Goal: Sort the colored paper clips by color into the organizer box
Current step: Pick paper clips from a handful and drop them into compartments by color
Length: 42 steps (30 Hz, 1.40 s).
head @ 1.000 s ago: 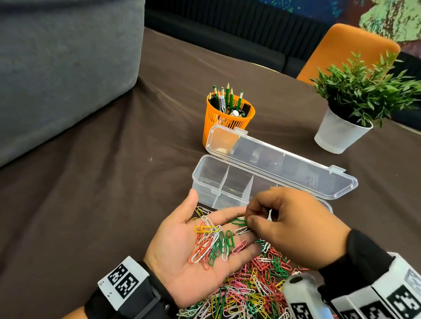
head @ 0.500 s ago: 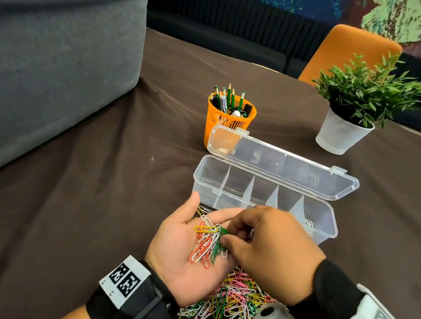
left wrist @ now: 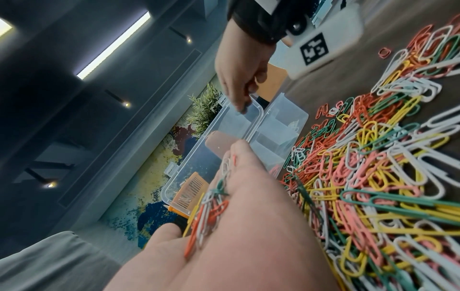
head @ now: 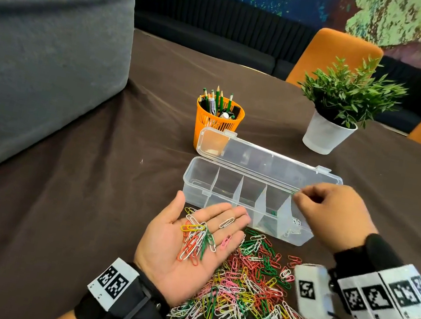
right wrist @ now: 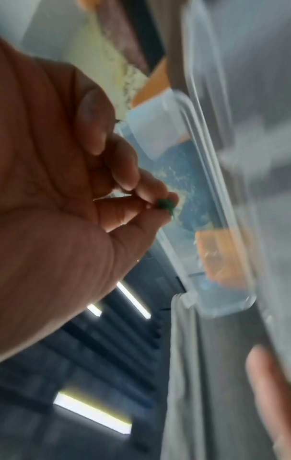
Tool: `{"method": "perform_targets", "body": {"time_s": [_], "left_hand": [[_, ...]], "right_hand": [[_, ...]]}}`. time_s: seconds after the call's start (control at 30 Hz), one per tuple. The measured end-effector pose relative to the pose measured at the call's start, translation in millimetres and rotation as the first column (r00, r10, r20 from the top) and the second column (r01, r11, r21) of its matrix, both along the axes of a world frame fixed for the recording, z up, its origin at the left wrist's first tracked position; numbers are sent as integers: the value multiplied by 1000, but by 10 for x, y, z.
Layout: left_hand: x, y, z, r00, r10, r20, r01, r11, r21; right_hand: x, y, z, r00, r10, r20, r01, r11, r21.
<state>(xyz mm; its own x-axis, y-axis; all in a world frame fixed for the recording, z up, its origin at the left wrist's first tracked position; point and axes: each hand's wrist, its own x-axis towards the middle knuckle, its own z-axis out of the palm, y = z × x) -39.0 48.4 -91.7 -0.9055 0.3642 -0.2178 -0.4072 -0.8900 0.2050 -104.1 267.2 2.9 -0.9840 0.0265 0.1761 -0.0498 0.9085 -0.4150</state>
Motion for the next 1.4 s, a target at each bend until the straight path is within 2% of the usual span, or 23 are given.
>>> {"method": "perform_targets", "body": {"time_s": [0.07,0.13,0.17,0.23,0.27,0.33,0.37,0.53,0.6,0.7,0.77,0.83,1.0,1.07,1.1,1.2,1.23,1.3,1.4], "left_hand": [[-1,-1,-6,1000,-20,-6,20,1000,-6],[0,1,0,999,-47,-26,47,999,-13],[0,2,7,997,-61,-39,60,998,-18],[6,10,12,996,-79,-47,77,997,-29],[8,19,10,995,-82,-49,80,996,-39],[16,31,12,995,-85,-60,82,996,-46],[17,27,10,995,-83,-60,81,996,-43],[11,4,-12,997,-63,-46,63,998,-7],[14,17,0,996,-71,-54,71,997,1],[30,38,3,993,-98,-67,99,995,14],[43,43,4,991,-115,-70,117,993,22],[46,40,0,989,-135,-53,137,990,43],[49,32,2,994,-113,-6,113,993,25],[48,35,2,994,-109,-5,109,994,29],[47,42,3,994,-107,-12,107,994,24],[41,40,11,994,-101,-35,101,995,14],[38,35,21,995,-92,-28,93,996,10],[35,12,54,997,-69,-15,69,998,1],[32,-9,65,997,-71,2,71,997,34]], "right_hand": [[-61,146,-25,993,-55,109,31,977,209],[-28,147,-75,996,-15,93,-18,937,348],[31,86,-90,998,57,31,-64,934,353],[211,-130,-117,954,284,-92,-254,934,252],[307,-261,-116,918,385,-95,-362,911,196],[446,-458,-116,857,515,13,-513,849,124],[469,-505,-132,837,543,61,-546,828,128],[440,-559,-147,802,588,102,-595,772,223],[414,-585,-146,806,581,108,-588,769,250],[381,-686,-76,820,569,54,-572,813,110],[360,-805,-50,816,574,71,-578,814,56],[353,-926,-67,800,585,134,-598,794,110],[396,-1125,-63,829,512,225,-558,784,270],[415,-1153,-70,832,522,191,-555,796,243],[416,-1138,-69,840,518,161,-541,821,180],[308,-940,-16,908,417,33,-413,906,-94],[234,-810,11,933,358,-21,-358,925,-130],[68,-492,57,968,239,-77,-247,962,-114],[-150,-5,59,995,91,-39,-93,995,-40]]}}
